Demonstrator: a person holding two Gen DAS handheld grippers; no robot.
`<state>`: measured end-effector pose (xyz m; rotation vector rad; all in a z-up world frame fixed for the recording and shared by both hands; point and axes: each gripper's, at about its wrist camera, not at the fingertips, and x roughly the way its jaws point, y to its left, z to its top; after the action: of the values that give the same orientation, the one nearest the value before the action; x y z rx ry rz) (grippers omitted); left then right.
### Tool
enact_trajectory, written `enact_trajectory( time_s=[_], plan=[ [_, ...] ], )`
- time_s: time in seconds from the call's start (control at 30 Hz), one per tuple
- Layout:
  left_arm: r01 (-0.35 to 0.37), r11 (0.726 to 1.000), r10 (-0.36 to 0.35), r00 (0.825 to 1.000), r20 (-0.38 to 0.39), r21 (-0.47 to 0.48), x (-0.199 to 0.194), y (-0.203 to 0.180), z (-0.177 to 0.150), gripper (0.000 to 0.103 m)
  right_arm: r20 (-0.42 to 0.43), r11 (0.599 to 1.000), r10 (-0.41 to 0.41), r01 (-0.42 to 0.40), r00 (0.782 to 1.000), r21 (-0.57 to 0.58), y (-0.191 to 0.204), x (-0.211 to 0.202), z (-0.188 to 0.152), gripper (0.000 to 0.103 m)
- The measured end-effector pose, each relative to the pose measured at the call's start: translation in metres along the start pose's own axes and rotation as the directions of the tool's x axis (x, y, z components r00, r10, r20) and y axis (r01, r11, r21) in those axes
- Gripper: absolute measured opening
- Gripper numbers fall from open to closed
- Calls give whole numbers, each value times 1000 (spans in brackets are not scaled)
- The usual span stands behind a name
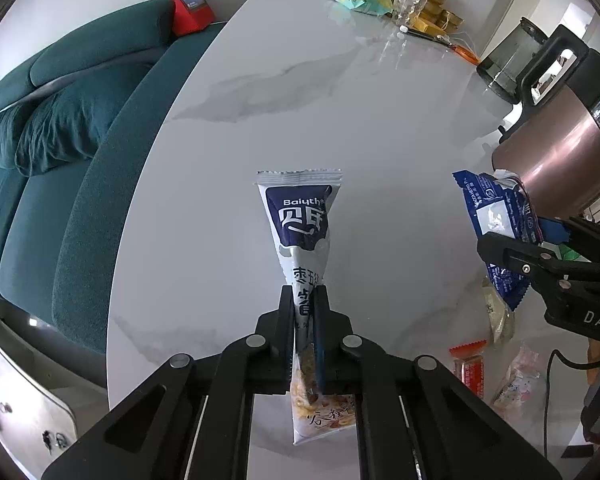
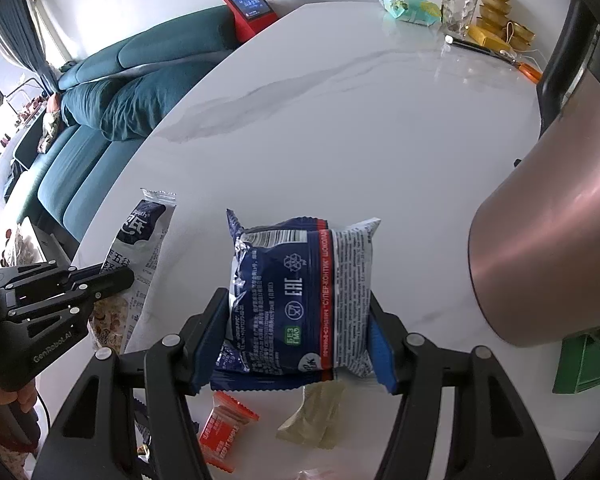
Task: Organize snacks
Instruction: 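Lift the cereal bar with left tool while right tool carries wafer packet toward green tray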
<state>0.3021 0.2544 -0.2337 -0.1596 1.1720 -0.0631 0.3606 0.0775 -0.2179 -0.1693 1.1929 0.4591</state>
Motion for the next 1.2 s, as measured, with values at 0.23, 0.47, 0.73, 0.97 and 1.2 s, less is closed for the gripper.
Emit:
enact_trajectory(
  time_s=[0.23, 0.47, 0.73, 0.97, 1.2],
  plan=[
    [0, 1000, -1, 1000, 17, 17, -8, -10, -1, 5, 13, 1000, 0, 0, 1000, -1, 1, -8, -3, 94],
    [13, 999, -14, 1000, 25, 33, -15, -22, -4, 5, 31, 1000, 1, -1, 1000, 16, -5, -21, -10, 94],
    [27, 997, -30, 999, 43, 73, -30, -52, -8, 5, 52, 999, -4, 2, 999, 37, -22, -41, -24, 94],
    [37, 994, -42, 998, 49, 105, -41, -87, -17, 5, 76, 998, -16, 11, 997, 63, -44, -64, -41, 94],
    [58, 988, -66, 997, 47, 144, -48, -134, -31, 5, 91, 995, -33, 25, 995, 97, -76, -89, -66, 94]
  ],
)
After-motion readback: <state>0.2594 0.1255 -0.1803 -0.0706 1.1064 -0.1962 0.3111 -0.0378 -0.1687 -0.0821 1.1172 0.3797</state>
